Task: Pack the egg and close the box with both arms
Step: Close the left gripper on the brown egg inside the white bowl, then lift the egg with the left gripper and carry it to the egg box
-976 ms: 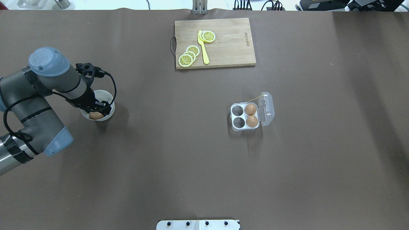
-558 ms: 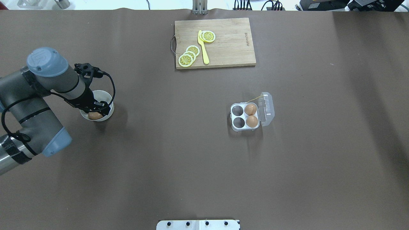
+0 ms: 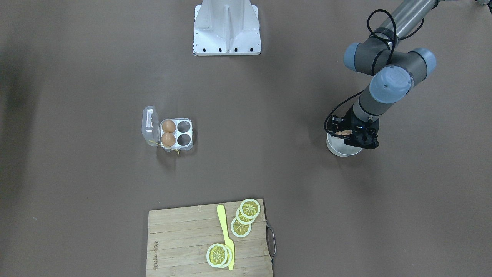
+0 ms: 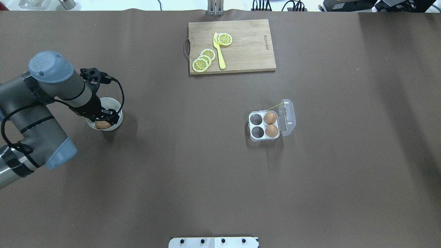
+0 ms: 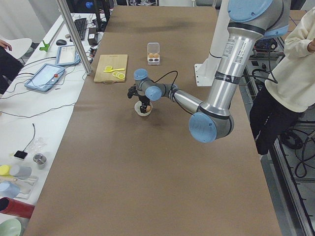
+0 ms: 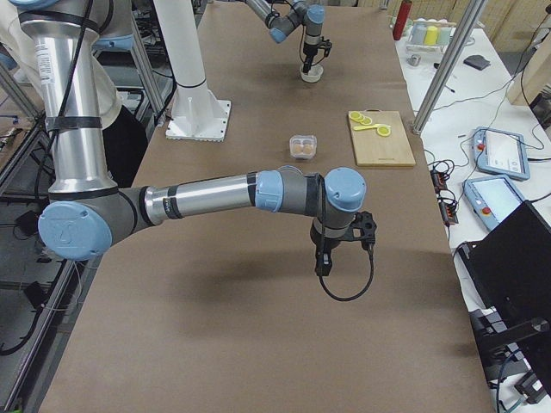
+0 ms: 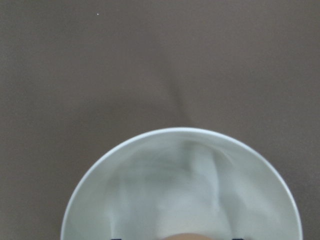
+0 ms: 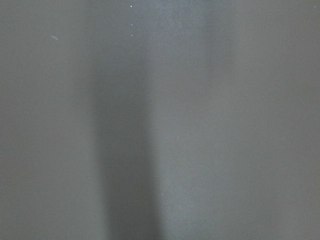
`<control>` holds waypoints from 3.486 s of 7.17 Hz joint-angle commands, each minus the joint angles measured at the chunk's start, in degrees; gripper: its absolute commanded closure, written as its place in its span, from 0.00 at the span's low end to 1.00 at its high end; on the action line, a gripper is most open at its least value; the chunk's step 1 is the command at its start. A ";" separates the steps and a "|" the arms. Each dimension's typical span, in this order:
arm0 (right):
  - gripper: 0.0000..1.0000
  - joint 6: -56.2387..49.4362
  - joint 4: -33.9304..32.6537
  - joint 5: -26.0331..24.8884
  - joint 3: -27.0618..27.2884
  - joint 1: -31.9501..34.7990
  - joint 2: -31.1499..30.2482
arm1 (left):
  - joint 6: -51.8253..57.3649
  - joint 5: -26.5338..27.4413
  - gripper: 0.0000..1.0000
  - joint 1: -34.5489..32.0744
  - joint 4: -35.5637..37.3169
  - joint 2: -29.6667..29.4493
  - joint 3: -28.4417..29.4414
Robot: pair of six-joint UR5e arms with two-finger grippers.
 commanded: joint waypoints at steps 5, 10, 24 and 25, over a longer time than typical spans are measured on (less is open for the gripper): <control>0.00 0.00 0.00 0.00 0.00 -0.09 -0.09 | 0.02 0.05 0.42 0.01 0.12 0.53 -0.85; 0.00 0.00 -0.17 0.17 0.00 0.00 0.00 | 0.02 -0.56 0.60 0.10 0.47 0.01 -1.12; 0.00 0.00 -5.80 -0.09 4.84 -0.17 0.53 | -42.83 5.64 0.62 6.41 -10.84 -18.43 -2.10; 0.00 0.00 -5.80 -0.09 4.84 -0.26 0.53 | -46.35 8.29 0.62 8.26 -13.56 -21.33 0.35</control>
